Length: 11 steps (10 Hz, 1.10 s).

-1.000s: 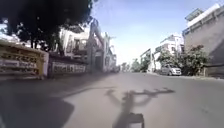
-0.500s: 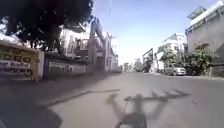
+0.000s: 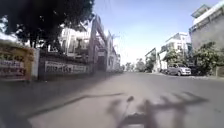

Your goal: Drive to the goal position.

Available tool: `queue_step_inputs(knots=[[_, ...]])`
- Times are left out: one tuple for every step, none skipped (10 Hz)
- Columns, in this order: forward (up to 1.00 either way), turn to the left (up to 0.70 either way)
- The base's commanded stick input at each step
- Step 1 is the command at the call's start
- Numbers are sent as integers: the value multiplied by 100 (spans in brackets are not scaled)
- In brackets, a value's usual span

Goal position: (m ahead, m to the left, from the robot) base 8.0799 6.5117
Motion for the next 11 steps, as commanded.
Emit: queue_step_inputs(knots=[[100,0],[100,0],[100,0],[100,0],[100,0],[100,0],[100,0],[100,0],[100,0],[100,0],[100,0]])
